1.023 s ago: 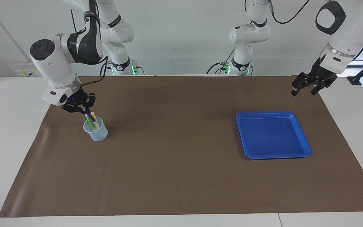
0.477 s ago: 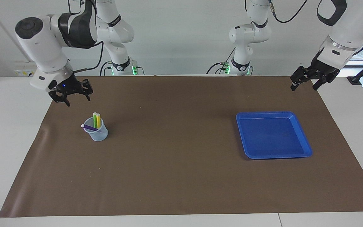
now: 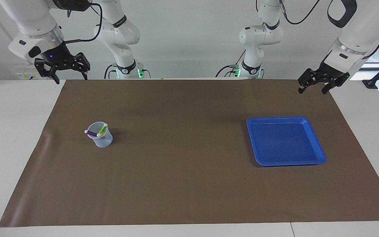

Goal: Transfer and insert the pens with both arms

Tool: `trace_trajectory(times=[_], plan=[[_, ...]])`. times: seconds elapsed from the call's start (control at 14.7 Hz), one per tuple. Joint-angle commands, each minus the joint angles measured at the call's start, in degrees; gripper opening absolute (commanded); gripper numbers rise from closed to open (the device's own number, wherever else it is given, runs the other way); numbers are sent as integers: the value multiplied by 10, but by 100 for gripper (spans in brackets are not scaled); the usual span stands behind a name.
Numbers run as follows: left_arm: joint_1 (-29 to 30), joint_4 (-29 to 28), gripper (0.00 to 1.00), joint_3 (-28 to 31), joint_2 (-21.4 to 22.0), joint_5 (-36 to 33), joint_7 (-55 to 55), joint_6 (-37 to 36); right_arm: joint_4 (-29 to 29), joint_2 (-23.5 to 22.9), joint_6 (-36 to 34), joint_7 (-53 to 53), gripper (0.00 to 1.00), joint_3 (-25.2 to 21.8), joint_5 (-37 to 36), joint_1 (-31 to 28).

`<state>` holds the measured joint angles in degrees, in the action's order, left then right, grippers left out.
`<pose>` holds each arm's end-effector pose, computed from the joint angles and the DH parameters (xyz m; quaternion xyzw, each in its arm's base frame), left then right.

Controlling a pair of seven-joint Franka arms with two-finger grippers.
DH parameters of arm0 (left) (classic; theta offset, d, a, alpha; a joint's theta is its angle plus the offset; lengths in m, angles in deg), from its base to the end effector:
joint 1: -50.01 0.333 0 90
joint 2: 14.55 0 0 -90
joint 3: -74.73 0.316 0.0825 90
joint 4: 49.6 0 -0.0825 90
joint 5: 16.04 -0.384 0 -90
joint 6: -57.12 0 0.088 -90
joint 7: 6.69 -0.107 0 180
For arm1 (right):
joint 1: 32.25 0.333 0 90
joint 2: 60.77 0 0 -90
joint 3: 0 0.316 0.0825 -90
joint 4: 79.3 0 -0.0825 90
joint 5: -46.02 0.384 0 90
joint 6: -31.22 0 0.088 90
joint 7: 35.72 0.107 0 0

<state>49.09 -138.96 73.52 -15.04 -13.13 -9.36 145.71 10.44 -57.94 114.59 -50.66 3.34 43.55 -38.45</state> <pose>0.5540 -0.0261 0.6230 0.9987 -0.0422 -0.0109 0.0255 0.5262 -0.0305 0.6436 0.9939 0.1033 -0.0341 0.0179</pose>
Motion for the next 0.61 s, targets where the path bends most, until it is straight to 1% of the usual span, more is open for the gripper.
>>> trace_trajectory(times=[0.0, 0.14, 0.2, 0.27, 0.34, 0.55], plan=[[-15, 2, 100, 17, 1, -12, -8, -16, -26, -16, -10, 23, 100, -1, 16, -7], [-15, -7, 100, 17, 5, -12, -1, -15, -30, -20, -20, 38, 100, -5, 6, 3], [-17, -14, 100, 17, 10, -12, -1, -17, -30, -21, -25, 43, 100, -21, 6, 28], [-17, -22, 100, 17, 14, -12, -1, -18, -30, -21, -28, 50, 100, -64, 7, 66], [-17, -26, 100, 17, 17, -12, -1, -20, -30, -21, -29, 53, 100, -84, 7, 83], [-16, -25, 100, 18, 18, -12, -1, -23, -28, -20, -23, 75, 100, -90, 7, 91]])
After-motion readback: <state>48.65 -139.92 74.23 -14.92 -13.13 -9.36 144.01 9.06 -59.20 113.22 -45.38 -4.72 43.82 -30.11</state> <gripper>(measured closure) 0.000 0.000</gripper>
